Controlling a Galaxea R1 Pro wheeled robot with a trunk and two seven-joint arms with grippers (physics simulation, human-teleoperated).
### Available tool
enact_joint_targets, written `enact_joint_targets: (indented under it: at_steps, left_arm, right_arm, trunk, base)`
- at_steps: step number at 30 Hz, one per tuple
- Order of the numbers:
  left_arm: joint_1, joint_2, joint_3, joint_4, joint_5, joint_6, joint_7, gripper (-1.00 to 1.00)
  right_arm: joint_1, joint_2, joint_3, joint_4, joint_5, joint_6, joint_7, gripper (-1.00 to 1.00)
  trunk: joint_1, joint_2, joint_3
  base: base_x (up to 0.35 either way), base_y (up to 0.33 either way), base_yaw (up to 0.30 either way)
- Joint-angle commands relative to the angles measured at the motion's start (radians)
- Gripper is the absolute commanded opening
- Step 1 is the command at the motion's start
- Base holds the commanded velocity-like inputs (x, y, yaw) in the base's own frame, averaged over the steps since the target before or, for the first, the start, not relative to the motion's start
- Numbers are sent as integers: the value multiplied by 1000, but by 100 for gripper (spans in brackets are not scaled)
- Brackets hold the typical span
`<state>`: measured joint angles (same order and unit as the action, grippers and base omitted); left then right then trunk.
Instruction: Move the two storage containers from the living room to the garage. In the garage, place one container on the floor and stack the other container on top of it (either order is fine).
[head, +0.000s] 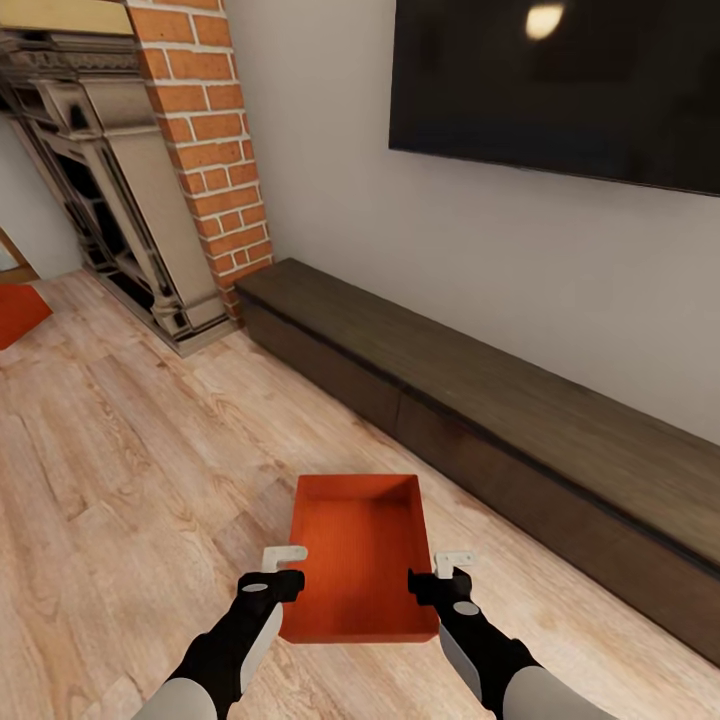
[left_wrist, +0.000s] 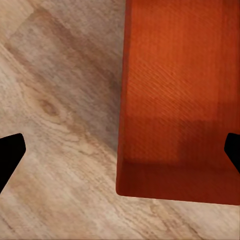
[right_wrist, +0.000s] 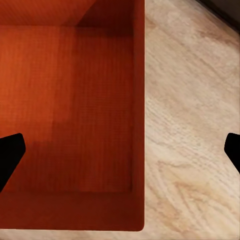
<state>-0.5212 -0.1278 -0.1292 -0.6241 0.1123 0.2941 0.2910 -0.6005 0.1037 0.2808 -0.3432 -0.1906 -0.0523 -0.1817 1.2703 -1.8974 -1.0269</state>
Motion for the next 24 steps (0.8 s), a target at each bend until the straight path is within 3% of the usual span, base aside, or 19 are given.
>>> enact_joint_targets:
  at_steps: [1,24]
  left_arm:
    - [0,1,-6,-2,10,4,9,100]
    - [0,3,-10,-42,10,5,8,100]
  right_arm:
    - [-1,0,9,1,-10,-5,-6,100]
    - [-1,-9,-4,1,-14,-12,-5,100]
  trunk:
    - [4,-8,-4]
    - [92,-169,-76]
  base:
    - [0,0,0]
    - [0,0,0]
